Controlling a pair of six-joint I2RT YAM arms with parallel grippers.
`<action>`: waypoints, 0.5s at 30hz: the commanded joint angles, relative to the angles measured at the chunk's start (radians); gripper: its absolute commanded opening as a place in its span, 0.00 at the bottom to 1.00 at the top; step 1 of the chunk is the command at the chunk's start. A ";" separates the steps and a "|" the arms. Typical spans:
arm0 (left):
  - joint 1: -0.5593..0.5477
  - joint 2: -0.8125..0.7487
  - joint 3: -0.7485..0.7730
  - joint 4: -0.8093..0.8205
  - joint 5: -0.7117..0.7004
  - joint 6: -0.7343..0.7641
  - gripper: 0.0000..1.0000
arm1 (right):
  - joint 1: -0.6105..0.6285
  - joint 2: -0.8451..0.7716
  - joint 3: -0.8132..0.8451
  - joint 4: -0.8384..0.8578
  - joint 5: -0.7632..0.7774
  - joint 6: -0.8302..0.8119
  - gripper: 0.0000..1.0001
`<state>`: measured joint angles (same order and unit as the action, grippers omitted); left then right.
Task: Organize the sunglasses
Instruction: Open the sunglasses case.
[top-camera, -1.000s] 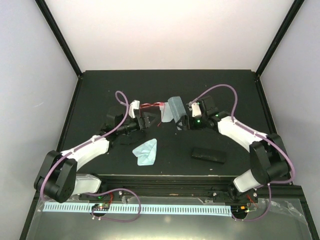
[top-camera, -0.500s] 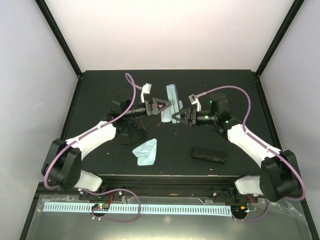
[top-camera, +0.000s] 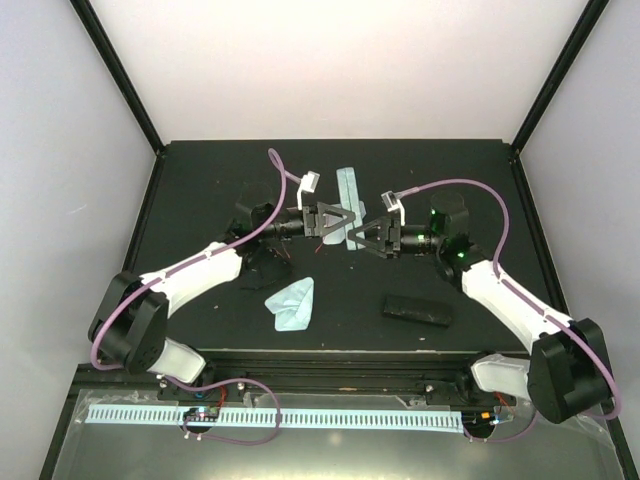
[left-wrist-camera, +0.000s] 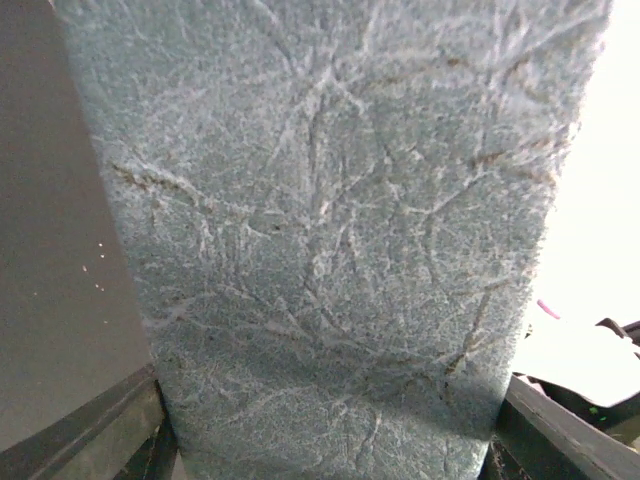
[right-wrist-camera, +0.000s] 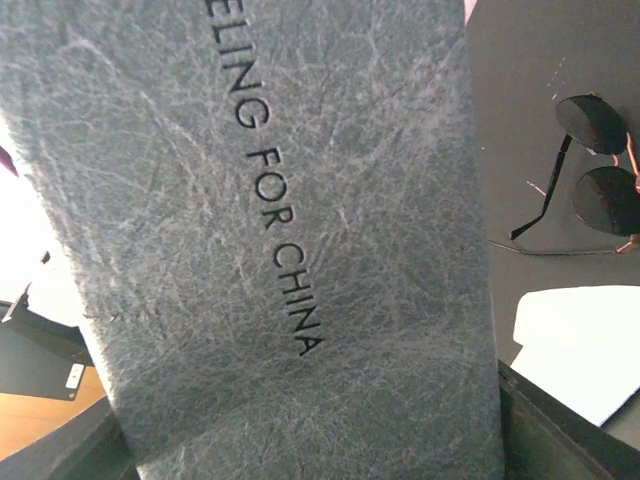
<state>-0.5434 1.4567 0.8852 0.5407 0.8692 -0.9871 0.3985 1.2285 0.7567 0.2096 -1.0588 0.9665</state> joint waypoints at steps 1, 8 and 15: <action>-0.001 -0.022 0.023 0.006 0.006 0.006 0.70 | -0.005 -0.061 0.011 0.119 -0.045 0.065 0.56; 0.003 -0.048 0.010 0.009 0.005 0.030 0.63 | -0.054 -0.121 -0.036 0.376 -0.027 0.333 0.55; 0.014 -0.092 0.009 -0.008 0.008 0.068 0.61 | -0.080 -0.190 -0.048 0.406 0.062 0.453 0.49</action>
<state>-0.5556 1.3869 0.8951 0.5705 0.8688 -1.0260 0.3557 1.1225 0.6910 0.4522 -1.0576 1.2587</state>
